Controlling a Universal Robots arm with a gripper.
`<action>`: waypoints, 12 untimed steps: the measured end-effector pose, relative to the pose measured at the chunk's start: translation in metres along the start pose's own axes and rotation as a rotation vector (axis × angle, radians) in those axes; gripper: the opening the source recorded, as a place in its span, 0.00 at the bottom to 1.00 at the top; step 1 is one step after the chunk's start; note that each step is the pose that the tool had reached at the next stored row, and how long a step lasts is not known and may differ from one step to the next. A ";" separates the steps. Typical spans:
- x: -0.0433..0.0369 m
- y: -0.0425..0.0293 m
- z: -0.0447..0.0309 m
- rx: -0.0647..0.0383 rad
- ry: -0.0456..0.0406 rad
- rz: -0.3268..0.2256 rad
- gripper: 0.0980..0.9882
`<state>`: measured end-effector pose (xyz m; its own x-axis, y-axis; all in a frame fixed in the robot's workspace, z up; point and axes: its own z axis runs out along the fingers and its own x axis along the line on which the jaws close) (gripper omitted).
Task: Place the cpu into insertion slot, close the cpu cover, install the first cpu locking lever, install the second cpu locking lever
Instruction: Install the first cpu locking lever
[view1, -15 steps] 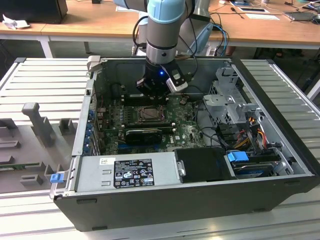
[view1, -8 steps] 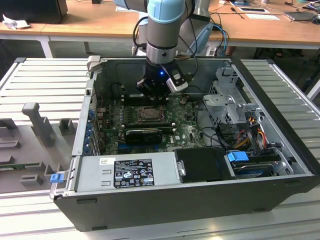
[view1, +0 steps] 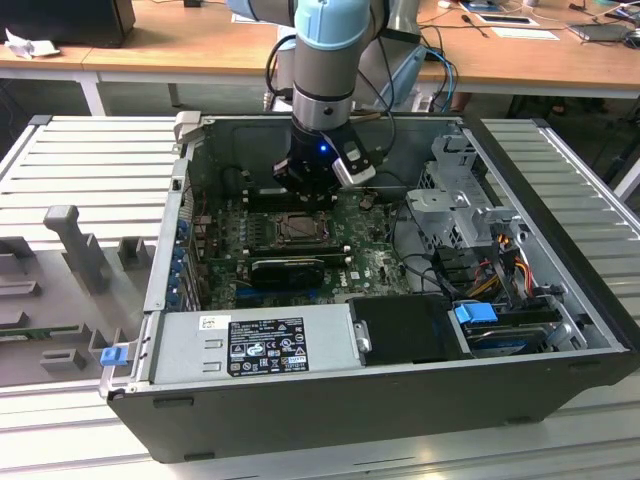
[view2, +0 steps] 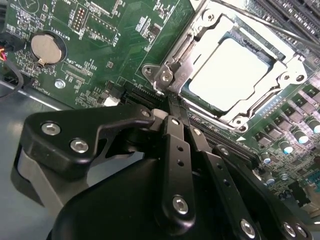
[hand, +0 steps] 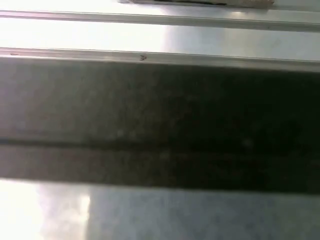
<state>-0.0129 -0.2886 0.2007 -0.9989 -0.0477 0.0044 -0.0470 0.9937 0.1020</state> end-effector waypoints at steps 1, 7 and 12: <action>0.0000 0.0001 -0.0003 -0.003 -0.0003 0.000 0.01; 0.0000 0.0015 -0.0167 -0.005 -0.0004 0.000 0.01; 0.0002 -0.0017 -0.0171 -0.005 -0.0003 0.000 0.01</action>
<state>-0.0129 -0.2921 0.2176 -0.9989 -0.0477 0.0041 -0.0470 0.9932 0.1066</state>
